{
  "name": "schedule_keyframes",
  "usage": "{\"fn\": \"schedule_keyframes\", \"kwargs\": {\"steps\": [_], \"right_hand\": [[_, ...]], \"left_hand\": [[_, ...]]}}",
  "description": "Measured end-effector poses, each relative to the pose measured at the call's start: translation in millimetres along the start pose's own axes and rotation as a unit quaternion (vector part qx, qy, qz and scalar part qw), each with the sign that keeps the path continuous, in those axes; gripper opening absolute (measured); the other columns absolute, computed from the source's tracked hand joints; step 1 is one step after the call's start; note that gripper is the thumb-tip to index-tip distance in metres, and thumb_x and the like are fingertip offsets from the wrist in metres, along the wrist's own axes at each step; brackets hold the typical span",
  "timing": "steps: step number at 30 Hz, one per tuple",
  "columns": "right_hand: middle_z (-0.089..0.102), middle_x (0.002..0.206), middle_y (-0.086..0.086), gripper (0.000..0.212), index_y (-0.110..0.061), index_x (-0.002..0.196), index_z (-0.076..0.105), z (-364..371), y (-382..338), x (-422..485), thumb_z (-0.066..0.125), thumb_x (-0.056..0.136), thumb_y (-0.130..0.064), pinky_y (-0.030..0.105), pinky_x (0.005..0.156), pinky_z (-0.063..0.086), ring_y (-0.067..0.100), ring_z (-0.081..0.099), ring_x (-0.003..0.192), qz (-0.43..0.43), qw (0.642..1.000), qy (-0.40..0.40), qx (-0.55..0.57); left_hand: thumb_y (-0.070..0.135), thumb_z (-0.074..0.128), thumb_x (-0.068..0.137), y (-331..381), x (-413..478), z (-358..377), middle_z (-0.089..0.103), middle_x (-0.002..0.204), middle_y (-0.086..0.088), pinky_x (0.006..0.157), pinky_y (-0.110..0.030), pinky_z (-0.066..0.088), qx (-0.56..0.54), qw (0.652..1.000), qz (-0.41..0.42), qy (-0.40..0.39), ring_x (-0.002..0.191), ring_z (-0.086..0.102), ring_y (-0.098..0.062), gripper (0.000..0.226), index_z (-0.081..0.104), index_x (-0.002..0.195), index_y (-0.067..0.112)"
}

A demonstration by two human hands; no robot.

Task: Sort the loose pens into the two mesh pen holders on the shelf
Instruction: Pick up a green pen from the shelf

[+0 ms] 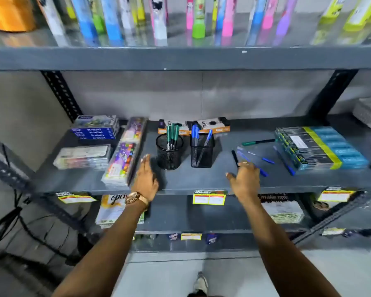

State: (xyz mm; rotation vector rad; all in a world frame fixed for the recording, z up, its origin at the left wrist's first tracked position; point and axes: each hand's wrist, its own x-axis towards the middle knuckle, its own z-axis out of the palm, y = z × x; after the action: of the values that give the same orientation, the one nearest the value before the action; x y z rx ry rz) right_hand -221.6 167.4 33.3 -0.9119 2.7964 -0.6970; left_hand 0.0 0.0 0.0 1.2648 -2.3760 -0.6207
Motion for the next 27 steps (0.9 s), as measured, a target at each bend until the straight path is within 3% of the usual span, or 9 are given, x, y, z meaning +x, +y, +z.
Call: {"fn": "schedule_keyframes", "kwargs": {"steps": [4,7,12,15,17,21,24,25,27], "right_hand": [[0.053,0.13,0.023,0.054,0.006,0.123,0.051,2,11,18,0.069,0.087,-0.03,0.046,0.104,0.042,0.04,0.047,0.123,0.044,0.998,-0.04,-0.003],[0.058,0.125,0.025,0.044,0.007,0.117,0.054,5,10,28,0.064,0.09,-0.027,0.044,0.099,0.047,0.039,0.054,0.119,0.058,0.997,-0.05,-0.017],[0.06,0.12,0.028,0.032,0.009,0.113,0.057,-1,4,39,0.055,0.095,-0.017,0.044,0.09,0.05,0.042,0.059,0.113,0.078,0.996,-0.048,-0.02],[0.064,0.114,0.029,0.028,0.008,0.108,0.062,-25,-1,50,0.051,0.095,-0.014,0.043,0.086,0.05,0.043,0.061,0.108,0.092,0.995,0.003,0.032],[0.069,0.103,0.03,0.025,0.004,0.099,0.068,-46,-5,55,0.058,0.092,-0.017,0.04,0.079,0.051,0.043,0.065,0.098,0.056,0.994,0.056,0.071],[0.074,0.095,0.023,0.022,-0.005,0.102,0.073,-88,-23,62,0.072,0.083,-0.017,0.013,0.067,0.047,0.028,0.07,0.086,-0.044,0.964,0.155,0.213],[0.072,0.099,0.019,0.022,-0.008,0.106,0.071,-97,-51,72,0.07,0.084,-0.011,0.044,0.089,0.056,0.027,0.069,0.09,-0.106,0.928,0.111,0.34],[0.07,0.098,0.017,0.024,-0.007,0.109,0.069,-95,-64,75,0.068,0.085,-0.006,0.048,0.09,0.056,0.027,0.068,0.09,-0.121,0.912,0.089,0.383],[0.067,0.096,0.011,0.029,-0.006,0.117,0.066,-86,-94,78,0.063,0.088,-0.001,0.037,0.082,0.06,0.02,0.067,0.084,-0.138,0.887,0.051,0.438]], "left_hand": [[0.002,0.046,0.086,-3,22,6,0.02,0.155,-0.025,0.12,-0.04,0.019,0.018,0.998,-0.047,-0.035,0.143,0.023,-0.037,0.067,0.015,0.146,-0.002],[0.021,0.035,0.09,-4,37,6,0.025,0.153,-0.026,0.122,-0.04,0.015,0.055,0.997,-0.039,-0.046,0.144,0.02,-0.036,0.059,0.026,0.143,-0.003],[0.036,0.019,0.083,-11,42,9,0.02,0.156,-0.022,0.123,-0.041,0.004,0.125,0.99,-0.009,-0.065,0.148,0.011,-0.033,0.072,0.023,0.145,-0.001],[0.036,0.02,0.084,-12,41,10,0.021,0.156,-0.021,0.123,-0.041,0.003,0.124,0.991,-0.004,-0.054,0.148,0.011,-0.033,0.071,0.025,0.144,0.0],[0.036,0.02,0.084,-13,40,11,0.021,0.156,-0.021,0.122,-0.041,0.003,0.123,0.991,-0.008,-0.049,0.148,0.011,-0.032,0.07,0.026,0.144,0.0],[0.036,0.02,0.085,-11,38,10,0.023,0.156,-0.019,0.123,-0.041,0.006,0.122,0.992,-0.012,-0.042,0.148,0.014,-0.031,0.069,0.025,0.145,0.002],[0.036,0.018,0.085,-11,38,7,0.023,0.156,-0.018,0.123,-0.04,0.01,0.127,0.991,-0.007,-0.043,0.147,0.017,-0.029,0.069,0.024,0.146,0.004],[0.036,0.018,0.086,-10,38,7,0.023,0.157,-0.017,0.123,-0.04,0.011,0.127,0.991,-0.007,-0.045,0.147,0.017,-0.029,0.068,0.024,0.146,0.004],[0.034,0.02,0.091,-11,38,7,0.021,0.157,-0.017,0.123,-0.039,0.009,0.125,0.991,-0.008,-0.049,0.148,0.015,-0.028,0.063,0.022,0.146,0.004]]}}
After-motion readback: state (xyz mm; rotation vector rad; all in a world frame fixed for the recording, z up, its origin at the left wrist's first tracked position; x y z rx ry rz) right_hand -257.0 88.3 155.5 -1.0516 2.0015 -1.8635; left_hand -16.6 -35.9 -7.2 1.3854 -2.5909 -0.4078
